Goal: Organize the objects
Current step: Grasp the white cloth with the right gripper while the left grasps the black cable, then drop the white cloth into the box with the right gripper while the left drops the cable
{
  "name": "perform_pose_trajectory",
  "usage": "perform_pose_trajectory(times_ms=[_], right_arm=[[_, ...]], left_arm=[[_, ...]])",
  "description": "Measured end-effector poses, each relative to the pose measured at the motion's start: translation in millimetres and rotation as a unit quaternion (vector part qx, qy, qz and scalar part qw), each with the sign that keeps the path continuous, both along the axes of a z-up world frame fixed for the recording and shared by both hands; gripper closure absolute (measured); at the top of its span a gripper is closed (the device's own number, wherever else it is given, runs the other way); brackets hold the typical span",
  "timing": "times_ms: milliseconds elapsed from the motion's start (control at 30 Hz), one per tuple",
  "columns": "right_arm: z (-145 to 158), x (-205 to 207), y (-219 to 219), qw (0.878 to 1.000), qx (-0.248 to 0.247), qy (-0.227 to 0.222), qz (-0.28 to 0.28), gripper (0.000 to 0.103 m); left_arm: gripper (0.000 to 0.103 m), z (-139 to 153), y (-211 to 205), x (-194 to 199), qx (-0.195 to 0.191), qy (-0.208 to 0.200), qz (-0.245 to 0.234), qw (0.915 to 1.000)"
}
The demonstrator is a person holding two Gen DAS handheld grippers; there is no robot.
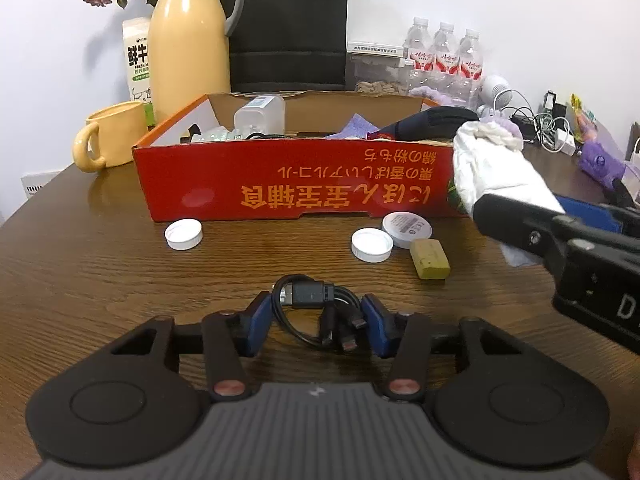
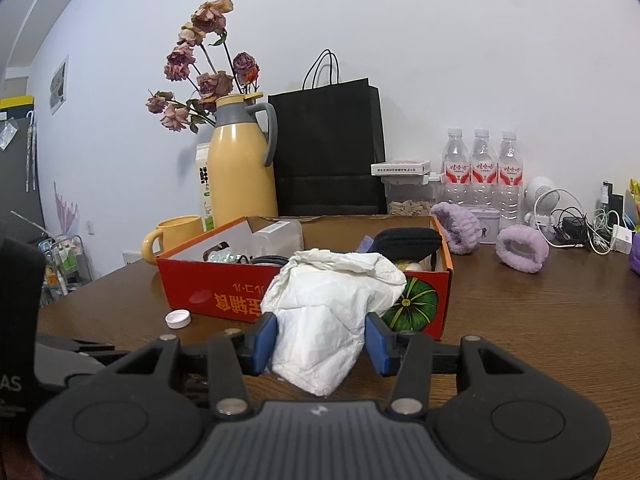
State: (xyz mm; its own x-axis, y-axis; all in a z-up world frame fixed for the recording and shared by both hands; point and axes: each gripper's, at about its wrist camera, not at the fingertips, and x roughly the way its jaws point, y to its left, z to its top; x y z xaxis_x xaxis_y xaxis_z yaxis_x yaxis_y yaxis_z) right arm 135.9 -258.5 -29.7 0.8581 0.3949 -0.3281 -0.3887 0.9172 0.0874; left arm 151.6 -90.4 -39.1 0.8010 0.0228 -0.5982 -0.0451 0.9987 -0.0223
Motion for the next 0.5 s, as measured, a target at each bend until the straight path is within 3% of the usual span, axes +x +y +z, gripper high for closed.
perform_pose_trajectory(times_ms=[333, 500], right_arm=[[-1.6, -1.8, 4.7, 1.000, -0.012, -0.010, 0.001, 0.056], [2.4, -0.5, 5.3, 1.000, -0.009, -0.017, 0.003, 0.056]], left_arm=[[0.057, 4.9, 11.2, -3.8, -0.025, -0.005, -0.006, 0.9997], [0.057, 22.0, 27.5, -5.4, -0.032, -0.033, -0.003, 0.9990]])
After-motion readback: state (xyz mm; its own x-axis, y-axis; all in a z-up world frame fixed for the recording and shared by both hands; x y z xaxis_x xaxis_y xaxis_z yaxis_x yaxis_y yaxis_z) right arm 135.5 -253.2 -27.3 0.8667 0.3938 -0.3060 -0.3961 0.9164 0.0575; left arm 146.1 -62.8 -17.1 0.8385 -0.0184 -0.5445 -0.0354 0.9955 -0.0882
